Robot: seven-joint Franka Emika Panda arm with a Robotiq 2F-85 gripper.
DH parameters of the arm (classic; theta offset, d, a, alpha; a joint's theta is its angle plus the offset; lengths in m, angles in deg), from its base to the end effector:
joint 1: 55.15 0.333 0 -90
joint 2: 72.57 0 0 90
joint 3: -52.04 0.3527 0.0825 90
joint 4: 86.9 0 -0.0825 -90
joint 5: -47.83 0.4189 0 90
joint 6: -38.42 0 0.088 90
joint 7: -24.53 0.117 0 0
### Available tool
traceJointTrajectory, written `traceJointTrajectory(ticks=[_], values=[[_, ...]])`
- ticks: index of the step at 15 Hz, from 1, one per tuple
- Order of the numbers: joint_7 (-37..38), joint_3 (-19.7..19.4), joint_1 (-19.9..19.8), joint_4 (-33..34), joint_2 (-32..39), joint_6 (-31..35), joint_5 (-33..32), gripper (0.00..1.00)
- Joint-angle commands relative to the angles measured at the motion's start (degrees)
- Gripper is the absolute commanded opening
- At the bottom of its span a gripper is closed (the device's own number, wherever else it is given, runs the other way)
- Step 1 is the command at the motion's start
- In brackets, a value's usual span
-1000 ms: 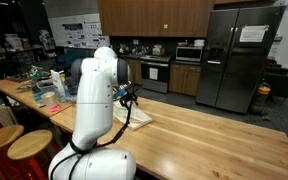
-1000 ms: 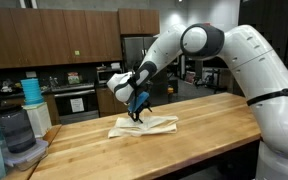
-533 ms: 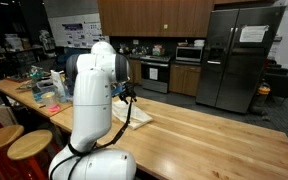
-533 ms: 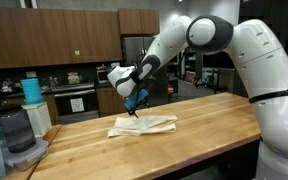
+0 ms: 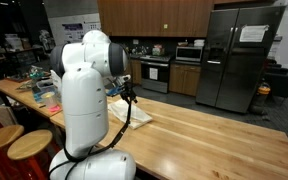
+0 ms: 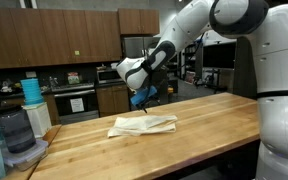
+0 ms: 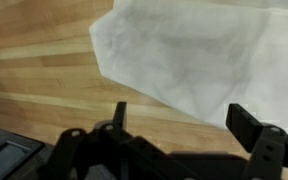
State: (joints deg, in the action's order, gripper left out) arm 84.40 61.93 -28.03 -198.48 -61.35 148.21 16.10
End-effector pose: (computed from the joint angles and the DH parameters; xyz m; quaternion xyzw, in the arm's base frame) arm 0.5163 0.3318 0.3819 0.9650 -0.0717 0.1011 0.2313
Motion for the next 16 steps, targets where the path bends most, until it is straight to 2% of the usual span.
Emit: traceJointTrajectory(ticks=[1,9,16], values=[[2.2,1.5,-3.6,-6.1,-4.6,0.4,4.9,1.00],[5.0,1.7,-8.3,-13.9,-9.0,2.1,15.6,1.00],[5.8,1.8,-10.7,-21.1,-13.7,5.5,22.6,1.00]])
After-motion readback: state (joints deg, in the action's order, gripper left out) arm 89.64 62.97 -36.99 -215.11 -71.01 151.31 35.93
